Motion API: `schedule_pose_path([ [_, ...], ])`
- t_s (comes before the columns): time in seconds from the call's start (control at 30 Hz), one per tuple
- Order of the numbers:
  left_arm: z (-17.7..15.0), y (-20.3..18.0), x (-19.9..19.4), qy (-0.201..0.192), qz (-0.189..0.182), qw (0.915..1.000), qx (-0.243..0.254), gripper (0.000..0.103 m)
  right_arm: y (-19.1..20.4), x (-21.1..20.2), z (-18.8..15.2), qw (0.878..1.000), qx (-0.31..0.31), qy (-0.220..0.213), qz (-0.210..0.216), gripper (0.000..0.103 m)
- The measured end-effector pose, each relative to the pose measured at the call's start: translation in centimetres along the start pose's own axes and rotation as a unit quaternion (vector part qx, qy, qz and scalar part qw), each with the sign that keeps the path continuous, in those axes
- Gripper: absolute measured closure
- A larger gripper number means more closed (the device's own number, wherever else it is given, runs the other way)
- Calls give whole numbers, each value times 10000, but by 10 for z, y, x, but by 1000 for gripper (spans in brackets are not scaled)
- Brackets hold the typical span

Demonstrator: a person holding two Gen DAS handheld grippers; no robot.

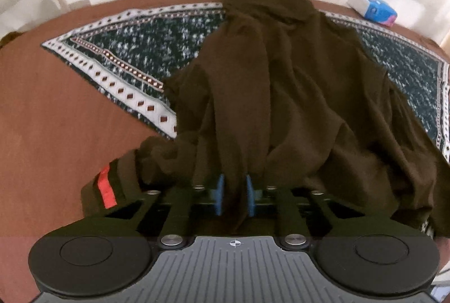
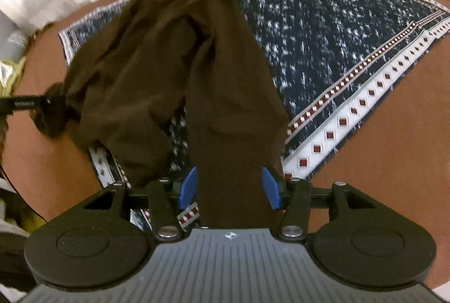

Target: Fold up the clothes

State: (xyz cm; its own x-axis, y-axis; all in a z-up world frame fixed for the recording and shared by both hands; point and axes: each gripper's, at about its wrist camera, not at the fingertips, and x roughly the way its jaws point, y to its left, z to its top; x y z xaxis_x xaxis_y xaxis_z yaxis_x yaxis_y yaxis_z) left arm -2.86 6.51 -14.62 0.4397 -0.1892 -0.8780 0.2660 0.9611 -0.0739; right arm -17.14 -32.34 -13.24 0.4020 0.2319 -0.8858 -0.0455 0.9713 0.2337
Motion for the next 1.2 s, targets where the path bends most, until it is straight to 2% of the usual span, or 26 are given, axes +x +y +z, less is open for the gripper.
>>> schedule_pose_path([
  [0.2, 8, 26, -34, -417, -68, 9972, -617, 103, -4, 2, 0, 9996, 43, -107, -275, 46],
  [0.33, 23, 56, -69, -837, 196, 9927, -841, 103, -12, 0, 4, 9986, 119, -169, -492, 40],
  [0.43, 44, 85, -88, -1107, 536, 9881, -929, 103, -17, 2, 2, 9984, 151, -62, -550, 40],
  [0.6, 94, 136, -107, -1565, 1398, 9733, -931, 103, -18, 5, -6, 9981, 156, 112, -579, 42],
  [0.7, 120, 173, -99, -1599, 1796, 9638, -1153, 103, -16, 8, -9, 9977, 257, 195, -596, 44],
  [0.77, 132, 196, -87, -1309, 1688, 9671, -1382, 103, -15, 9, -10, 9971, 315, 213, -652, 44],
  [0.83, 134, 202, -76, -1074, 1316, 9747, -1454, 103, -14, 9, -11, 9964, 383, 217, -725, 44],
  [0.87, 132, 197, -73, -1023, 1104, 9795, -1341, 81, -15, 8, -10, 9959, 440, 206, -758, 44],
  [0.9, 127, 188, -70, -963, 896, 9844, -1170, 78, -15, 7, -10, 9954, 522, 175, -781, 44],
  [0.93, 121, 177, -66, -874, 722, 9885, -1003, 64, -15, 5, -10, 9949, 600, 146, -801, 44],
  [0.97, 114, 167, -60, -750, 565, 9921, -831, 44, -15, 5, -10, 9945, 655, 132, -802, 44],
  [1.0, 108, 157, -53, -612, 409, 9952, -650, 36, -15, 5, -9, 9942, 697, 129, -808, 43],
  [1.03, 101, 148, -47, -484, 321, 9971, -493, 32, -14, 6, -8, 9940, 698, 139, -826, 43],
  [1.1, 89, 134, -34, -169, 307, 9991, -235, 32, -12, 9, -6, 9939, 652, 181, -874, 43],
  [1.2, 71, 129, -23, 129, 269, 9992, -266, 26, -9, 12, -3, 9942, 579, 201, -885, 43],
])
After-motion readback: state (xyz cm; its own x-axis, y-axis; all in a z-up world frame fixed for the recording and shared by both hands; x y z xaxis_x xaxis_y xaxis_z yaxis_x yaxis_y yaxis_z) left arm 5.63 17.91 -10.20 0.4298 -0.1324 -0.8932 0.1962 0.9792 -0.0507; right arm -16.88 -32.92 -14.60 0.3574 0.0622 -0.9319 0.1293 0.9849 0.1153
